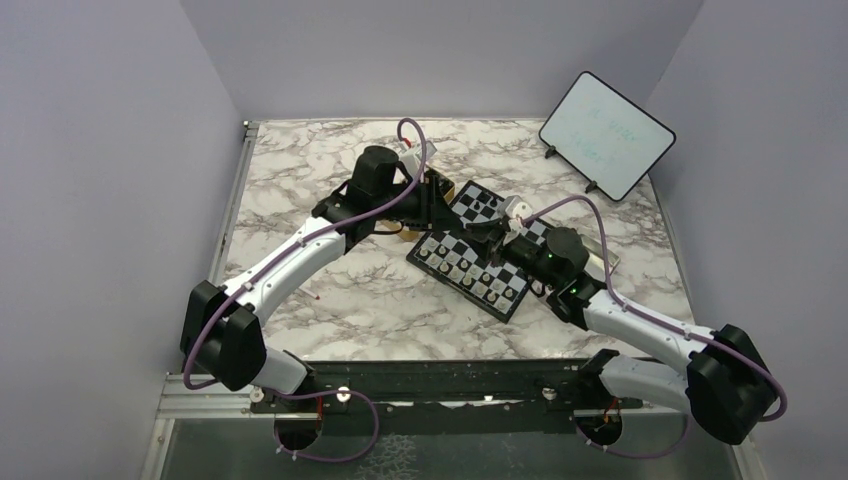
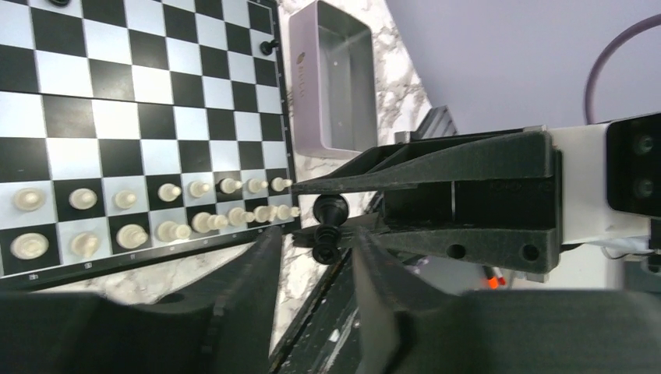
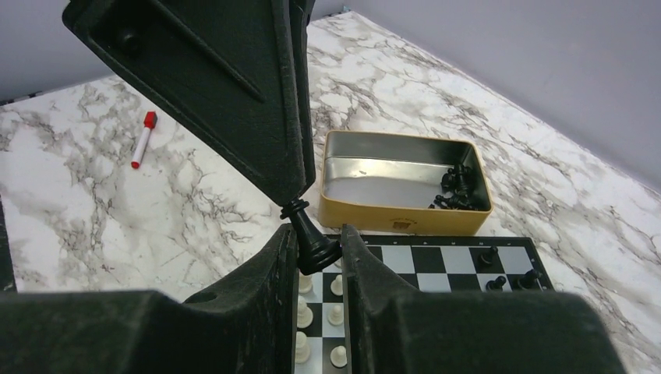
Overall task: Set up the chess pieces on the board
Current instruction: Place the chess piece on the chessboard.
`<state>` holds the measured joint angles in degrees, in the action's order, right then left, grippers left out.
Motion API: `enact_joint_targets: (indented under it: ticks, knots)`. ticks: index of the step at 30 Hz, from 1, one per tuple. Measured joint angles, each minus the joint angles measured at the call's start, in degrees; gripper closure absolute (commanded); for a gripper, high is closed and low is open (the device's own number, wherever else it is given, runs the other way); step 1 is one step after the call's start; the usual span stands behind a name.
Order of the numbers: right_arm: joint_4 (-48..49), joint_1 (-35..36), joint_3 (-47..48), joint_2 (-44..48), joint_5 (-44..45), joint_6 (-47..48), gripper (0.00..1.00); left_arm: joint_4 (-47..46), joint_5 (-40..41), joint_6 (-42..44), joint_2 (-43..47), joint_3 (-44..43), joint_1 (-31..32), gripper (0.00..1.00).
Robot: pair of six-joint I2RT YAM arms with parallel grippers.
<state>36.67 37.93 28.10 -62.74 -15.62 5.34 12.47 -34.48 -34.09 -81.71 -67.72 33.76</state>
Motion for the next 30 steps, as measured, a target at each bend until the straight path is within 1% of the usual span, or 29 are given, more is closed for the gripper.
enact_joint_targets:
  ticks: [3, 5, 6, 8, 13, 18, 19, 20, 21, 27, 30]
  knots:
    - [0.2, 0.0, 0.0, -0.4, 0.3, -0.8, 0.88, -1.3, -1.0, -0.9, -0.3, 0.5, 0.0, 0.80]
    - [0.2, 0.0, 0.0, -0.6, 0.6, -1.2, 0.85, -2.3, -1.4, -1.5, -0.6, 0.9, 0.0, 0.86]
    - [0.2, 0.0, 0.0, -0.7, 0.8, -1.3, 0.82, -2.6, -1.5, -1.8, -0.6, 1.0, 0.0, 0.88]
    - [0.2, 0.0, 0.0, -0.9, 0.9, -1.6, 0.73, -3.0, -1.6, -1.9, -0.7, 1.3, 0.0, 0.90]
    - [0.0, 0.0, 0.0, -1.0, 1.5, -2.8, 0.42, -3.0, -1.3, -1.7, -0.9, 1.3, 0.0, 0.91]
    - [-5.1, 0.0, 0.0, 1.4, 4.4, -5.5, 0.30, -1.4, 1.3, 0.4, -2.9, -0.6, 0.3, 0.91]
    - [-7.0, 0.0, 0.1, 2.4, 5.0, -5.9, 0.25, -0.3, 2.6, 1.3, -3.6, -1.5, 0.5, 0.91]
    - [-8.9, 0.0, 0.2, 3.4, 5.4, -6.3, 0.11, 0.4, 3.4, 2.0, -4.3, -2.2, 0.8, 0.91]
    - [-10.8, 0.0, 0.2, 4.5, 5.8, -6.8, 0.01, 1.4, 4.9, 3.0, -5.1, -3.3, 1.0, 0.91]
    - [-18.5, 0.0, -0.5, 14.6, 7.2, -9.4, 0.00, 7.1, 12.8, 7.7, -10.2, -10.0, 3.2, 0.91]
    - [-22.4, 0.0, -0.5, 20.0, 10.4, -12.9, 0.00, 10.4, 18.0, 10.4, -14.4, -15.0, 4.6, 0.91]
